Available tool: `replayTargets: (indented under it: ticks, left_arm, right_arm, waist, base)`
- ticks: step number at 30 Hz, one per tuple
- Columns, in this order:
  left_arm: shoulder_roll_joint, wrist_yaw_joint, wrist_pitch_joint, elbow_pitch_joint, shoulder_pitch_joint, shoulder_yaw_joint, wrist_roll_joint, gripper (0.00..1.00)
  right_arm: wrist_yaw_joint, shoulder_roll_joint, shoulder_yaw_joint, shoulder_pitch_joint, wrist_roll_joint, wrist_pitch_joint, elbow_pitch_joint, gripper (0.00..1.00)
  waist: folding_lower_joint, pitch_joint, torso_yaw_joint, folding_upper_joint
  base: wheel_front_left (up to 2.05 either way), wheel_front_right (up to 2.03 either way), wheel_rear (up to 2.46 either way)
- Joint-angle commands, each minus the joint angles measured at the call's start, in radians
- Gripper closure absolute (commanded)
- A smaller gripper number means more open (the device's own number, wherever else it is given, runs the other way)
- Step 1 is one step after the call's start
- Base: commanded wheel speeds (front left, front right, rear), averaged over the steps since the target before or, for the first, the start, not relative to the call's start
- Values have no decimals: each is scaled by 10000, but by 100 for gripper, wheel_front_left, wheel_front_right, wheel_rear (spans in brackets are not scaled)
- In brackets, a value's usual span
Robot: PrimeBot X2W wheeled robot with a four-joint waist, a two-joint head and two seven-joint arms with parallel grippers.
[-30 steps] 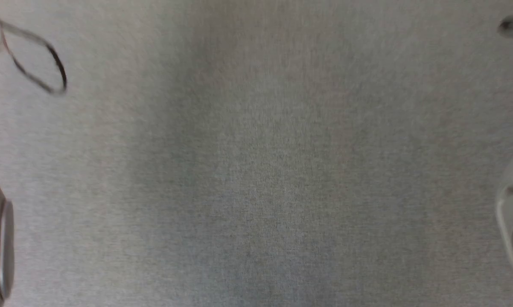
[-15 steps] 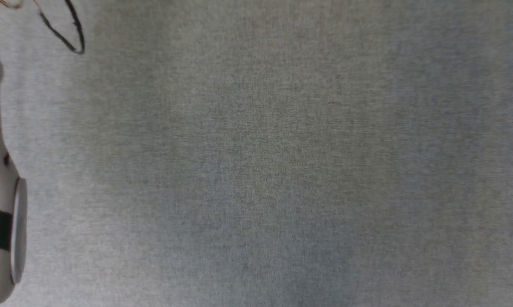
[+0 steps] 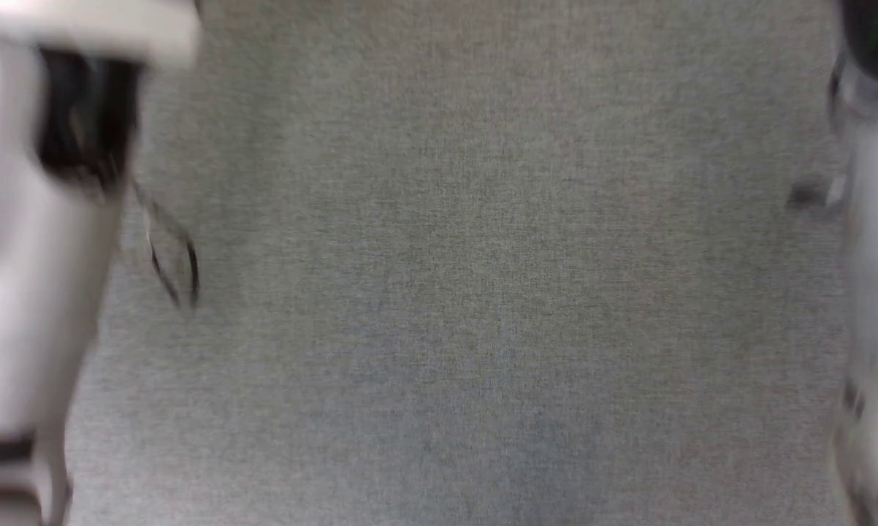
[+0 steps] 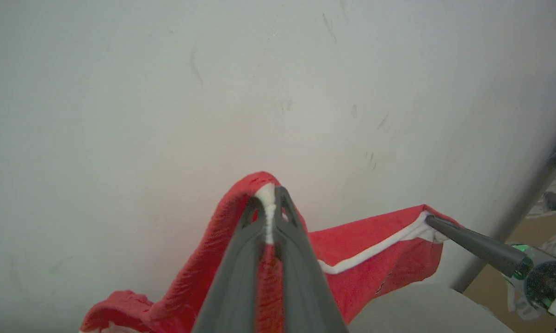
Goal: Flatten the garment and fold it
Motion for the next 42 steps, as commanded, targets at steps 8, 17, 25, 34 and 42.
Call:
replayTargets:
  ticks: [8, 17, 25, 34, 42]
  left_arm:
    - [267, 68, -55, -2311, 4177, -54, 571, 100]
    - [-506, -5, -57, -2653, 7475, -115, 1248, 100]
    - [-529, -49, 73, -2037, 9330, -820, 778, 100]
    - [76, 37, 863, -2179, 10793, -1204, 0, 100]
    - [535, 390, 1644, -2692, 11973, -1420, -564, 100]
  right_arm:
    - [-9, 174, -563, 4637, 787, 851, -3295, 100]
    - [-9, 523, -1334, 8665, 1393, 628, -4807, 100]
    - [-9, 546, -1542, 11346, 2436, 406, -4598, 100]
    - [-9, 548, -1572, 13193, 2804, 1402, -4585, 100]
    - [-9, 549, -1712, 14313, 2922, 2317, -4646, 100]
  waist:
    - [3, -1523, 195, -1]
    - [3, -2401, 376, -1]
    - [3, -3546, 414, -1]
    - [3, -4704, 309, -1]
    - [3, -5355, 282, -1]
  base:
    - [0, 0, 0]
    - [0, 0, 0]
    - [0, 0, 0]
    - [0, 0, 0]
    - [0, 0, 0]
